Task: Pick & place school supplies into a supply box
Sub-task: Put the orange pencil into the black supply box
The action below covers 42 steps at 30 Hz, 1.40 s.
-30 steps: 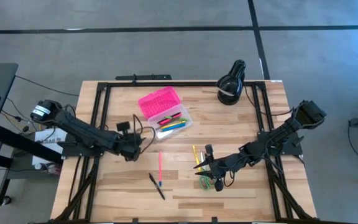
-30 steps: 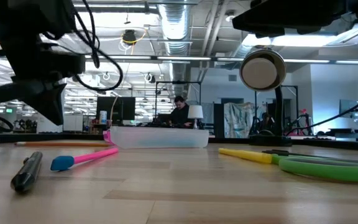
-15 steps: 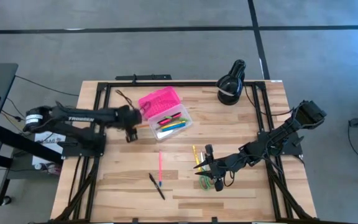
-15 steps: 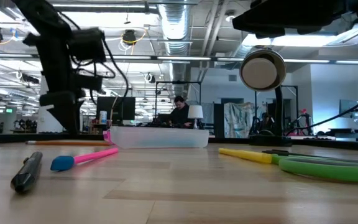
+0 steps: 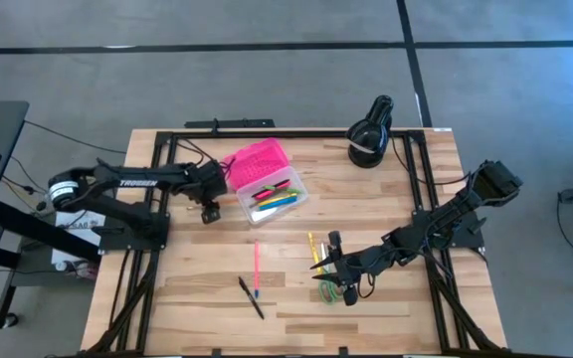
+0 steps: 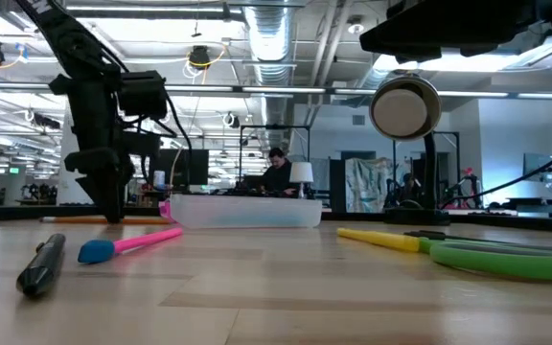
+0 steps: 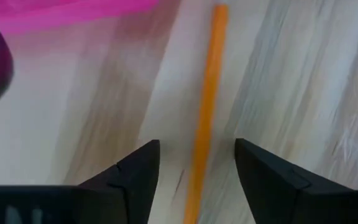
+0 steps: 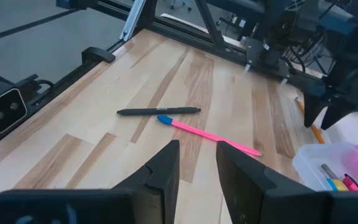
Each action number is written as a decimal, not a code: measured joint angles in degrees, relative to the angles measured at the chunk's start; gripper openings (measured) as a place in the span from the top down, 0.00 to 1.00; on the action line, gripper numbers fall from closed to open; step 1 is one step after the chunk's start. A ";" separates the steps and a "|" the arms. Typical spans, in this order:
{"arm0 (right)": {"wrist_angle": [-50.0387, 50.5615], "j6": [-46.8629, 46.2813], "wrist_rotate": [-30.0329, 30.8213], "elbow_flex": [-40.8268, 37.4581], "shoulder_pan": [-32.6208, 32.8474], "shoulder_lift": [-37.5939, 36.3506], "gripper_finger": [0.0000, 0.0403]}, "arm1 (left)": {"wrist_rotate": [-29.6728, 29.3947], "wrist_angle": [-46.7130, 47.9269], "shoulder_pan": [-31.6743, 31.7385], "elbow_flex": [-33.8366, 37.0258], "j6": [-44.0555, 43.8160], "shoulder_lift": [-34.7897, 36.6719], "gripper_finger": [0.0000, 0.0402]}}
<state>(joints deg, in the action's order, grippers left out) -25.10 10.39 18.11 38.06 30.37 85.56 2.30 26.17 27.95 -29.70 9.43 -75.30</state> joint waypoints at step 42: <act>0.00 -0.98 0.00 0.00 0.00 0.02 0.75 | -4.83 2.25 -21.21 -0.39 -20.15 -4.17 0.79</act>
<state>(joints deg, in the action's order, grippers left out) -25.10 9.41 18.11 38.06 30.37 85.58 -2.52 28.42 6.74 -30.09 -10.72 -79.47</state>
